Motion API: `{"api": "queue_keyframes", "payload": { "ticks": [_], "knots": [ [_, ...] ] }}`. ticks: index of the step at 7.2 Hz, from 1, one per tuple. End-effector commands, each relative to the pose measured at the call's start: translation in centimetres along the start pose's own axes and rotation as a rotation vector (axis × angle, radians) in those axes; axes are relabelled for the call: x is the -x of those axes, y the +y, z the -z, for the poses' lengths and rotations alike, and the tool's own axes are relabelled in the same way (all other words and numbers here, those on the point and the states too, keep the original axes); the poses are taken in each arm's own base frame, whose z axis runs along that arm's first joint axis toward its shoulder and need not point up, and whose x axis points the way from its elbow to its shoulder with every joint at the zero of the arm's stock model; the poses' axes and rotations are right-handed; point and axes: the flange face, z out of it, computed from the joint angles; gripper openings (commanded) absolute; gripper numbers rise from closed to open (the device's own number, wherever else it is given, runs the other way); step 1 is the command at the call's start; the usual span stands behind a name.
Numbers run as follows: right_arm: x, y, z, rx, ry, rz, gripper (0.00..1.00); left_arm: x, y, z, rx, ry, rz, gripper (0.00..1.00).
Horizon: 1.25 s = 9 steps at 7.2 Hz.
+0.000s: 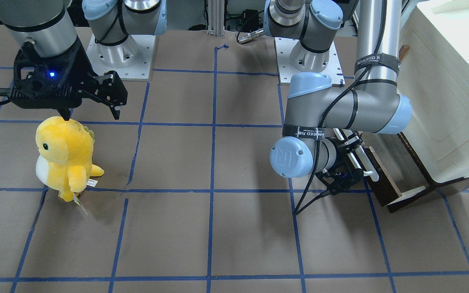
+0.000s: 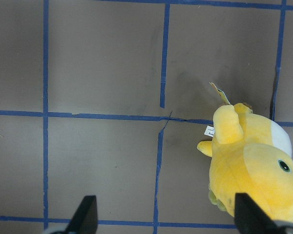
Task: Pull drawer sideways
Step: 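Pull the drawer farther open with the left gripper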
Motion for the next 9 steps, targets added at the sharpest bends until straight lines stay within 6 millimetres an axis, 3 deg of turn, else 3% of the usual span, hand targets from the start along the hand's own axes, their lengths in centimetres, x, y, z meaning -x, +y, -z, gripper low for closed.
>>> {"api": "queue_keyframes", "payload": {
  "ticks": [1,9],
  "knots": [
    [0.0,0.0,0.0,0.0,0.0,0.0,1.0,-0.1,0.2,0.2,-0.005,-0.001,-0.003,0.06],
    [0.0,0.0,0.0,0.0,0.001,0.0,1.0,-0.4,1.1,-1.2,0.013,-0.066,-0.056,0.06]
  ]
}}
